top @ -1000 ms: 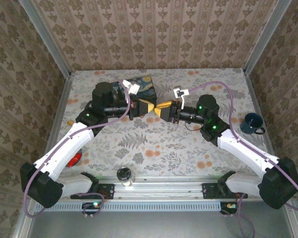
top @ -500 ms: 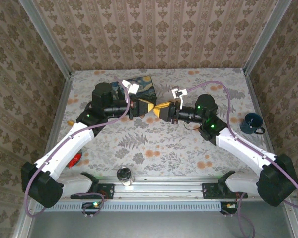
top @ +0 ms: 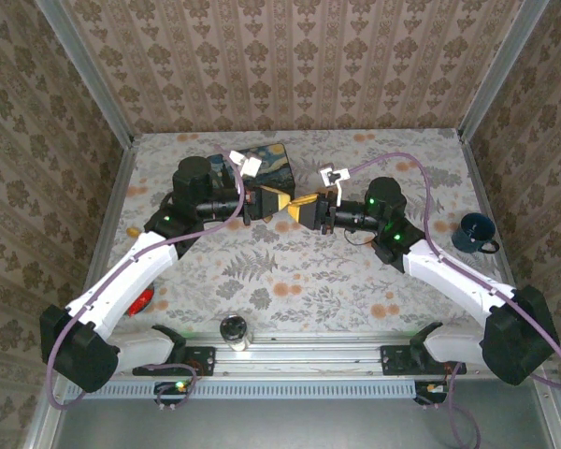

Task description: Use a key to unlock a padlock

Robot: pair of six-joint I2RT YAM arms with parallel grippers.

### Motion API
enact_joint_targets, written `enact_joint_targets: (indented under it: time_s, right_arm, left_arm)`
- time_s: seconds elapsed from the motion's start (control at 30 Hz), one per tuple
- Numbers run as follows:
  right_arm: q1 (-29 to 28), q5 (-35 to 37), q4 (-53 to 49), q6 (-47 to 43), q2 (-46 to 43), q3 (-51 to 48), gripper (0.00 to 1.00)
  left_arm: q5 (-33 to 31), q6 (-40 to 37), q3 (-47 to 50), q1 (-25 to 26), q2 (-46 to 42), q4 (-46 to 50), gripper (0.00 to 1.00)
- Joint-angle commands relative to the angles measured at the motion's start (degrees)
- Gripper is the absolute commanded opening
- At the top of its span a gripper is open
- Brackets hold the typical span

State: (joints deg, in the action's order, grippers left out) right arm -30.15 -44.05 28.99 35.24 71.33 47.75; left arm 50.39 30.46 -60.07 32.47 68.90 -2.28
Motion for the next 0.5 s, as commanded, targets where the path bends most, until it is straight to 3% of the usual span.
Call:
enact_joint_targets:
  time_s: [0.0, 0.17, 0.3, 0.47]
  right_arm:
    - [-0.31, -2.13, 2.51, 0.87, 0.23, 1.12, 0.22]
    - [-0.34, -3.72, 3.37, 1.45, 0.36, 1.03, 0.14]
    - [-0.35, -5.14, 4.74, 2.02, 0.16, 0.84, 0.0]
    - [-0.26, -5.28, 4.34, 1.59, -0.77, 0.51, 0.0]
  left_arm:
    - [1.38, 1.5, 0.93, -0.56, -0.26, -2.92, 0.0]
    - [2.03, 3.52, 1.8, -1.0, -0.09, -5.98, 0.0]
    - [2.25, 4.48, 2.25, -1.44, 0.0, -7.1, 0.0]
    - [2.17, 5.78, 3.08, -2.14, -0.17, -8.64, 0.0]
